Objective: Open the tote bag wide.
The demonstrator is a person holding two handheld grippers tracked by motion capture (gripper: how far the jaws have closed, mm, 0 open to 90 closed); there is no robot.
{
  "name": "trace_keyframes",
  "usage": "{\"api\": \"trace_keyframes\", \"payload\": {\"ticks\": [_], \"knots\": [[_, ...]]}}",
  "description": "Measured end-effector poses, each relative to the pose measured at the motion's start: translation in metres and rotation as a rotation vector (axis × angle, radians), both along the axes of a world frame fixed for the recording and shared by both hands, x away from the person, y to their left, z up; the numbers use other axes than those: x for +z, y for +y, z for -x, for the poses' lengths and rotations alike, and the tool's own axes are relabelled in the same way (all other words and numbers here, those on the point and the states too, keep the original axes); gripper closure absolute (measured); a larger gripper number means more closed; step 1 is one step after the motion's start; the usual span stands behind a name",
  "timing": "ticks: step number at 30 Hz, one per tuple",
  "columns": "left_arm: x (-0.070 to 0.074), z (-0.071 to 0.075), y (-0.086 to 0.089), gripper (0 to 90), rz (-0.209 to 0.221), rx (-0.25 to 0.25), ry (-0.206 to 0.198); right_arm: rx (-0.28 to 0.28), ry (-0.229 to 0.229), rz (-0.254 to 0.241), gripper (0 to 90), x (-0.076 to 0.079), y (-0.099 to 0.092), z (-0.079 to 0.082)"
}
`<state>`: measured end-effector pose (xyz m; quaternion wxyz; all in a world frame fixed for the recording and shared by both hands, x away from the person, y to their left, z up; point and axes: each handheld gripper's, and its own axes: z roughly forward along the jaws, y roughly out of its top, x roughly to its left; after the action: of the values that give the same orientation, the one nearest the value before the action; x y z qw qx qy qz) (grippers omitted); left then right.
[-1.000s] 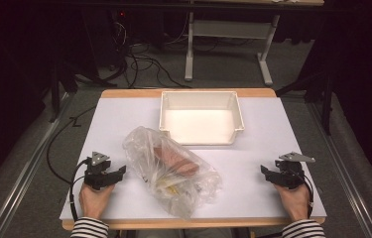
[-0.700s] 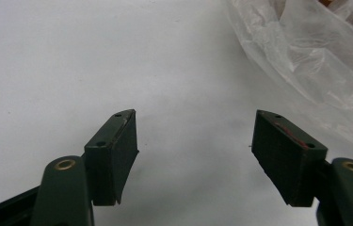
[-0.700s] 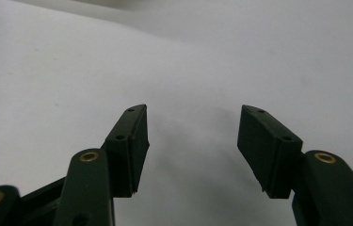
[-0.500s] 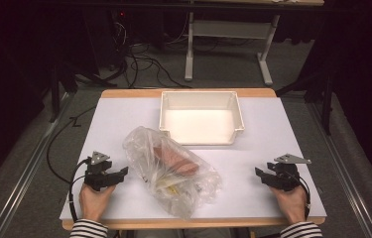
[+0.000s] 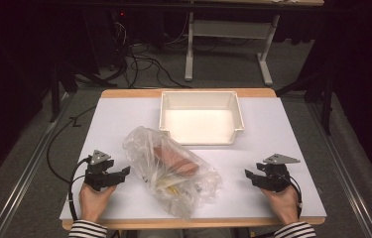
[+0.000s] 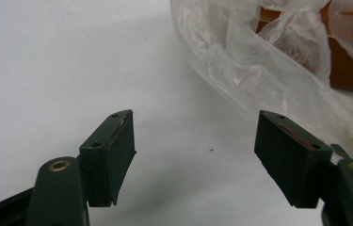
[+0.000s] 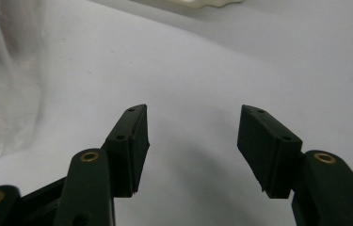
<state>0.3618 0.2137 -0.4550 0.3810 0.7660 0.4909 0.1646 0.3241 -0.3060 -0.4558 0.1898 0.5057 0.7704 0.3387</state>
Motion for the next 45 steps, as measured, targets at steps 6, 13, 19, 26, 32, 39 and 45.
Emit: {"api": "trace_keyframes", "payload": {"ticks": [6,13,19,26,32,39,45], "knots": [[0.001,0.003,-0.003,29.0,0.021,-0.015,0.002,0.052,0.011,-0.005,43.3,0.002,0.012,0.002],[0.002,0.005,-0.008,28.2,0.030,-0.032,-0.003,0.102,0.004,-0.011,42.1,0.002,0.024,0.002],[0.003,0.006,-0.013,28.5,0.024,-0.037,0.012,0.129,0.007,-0.037,40.2,0.002,0.031,0.004],[0.005,0.004,-0.019,28.9,0.016,-0.052,0.019,0.161,0.021,-0.032,38.4,0.002,0.038,0.006],[0.006,0.006,-0.025,28.7,0.011,-0.068,0.023,0.200,0.027,-0.041,36.6,0.004,0.047,0.008],[0.004,0.005,-0.031,29.7,0.014,-0.079,0.031,0.250,0.031,-0.045,35.1,0.004,0.058,0.009],[0.006,0.005,-0.037,34.6,0.011,-0.095,0.029,0.283,0.050,-0.048,35.7,0.002,0.067,0.007]]}}
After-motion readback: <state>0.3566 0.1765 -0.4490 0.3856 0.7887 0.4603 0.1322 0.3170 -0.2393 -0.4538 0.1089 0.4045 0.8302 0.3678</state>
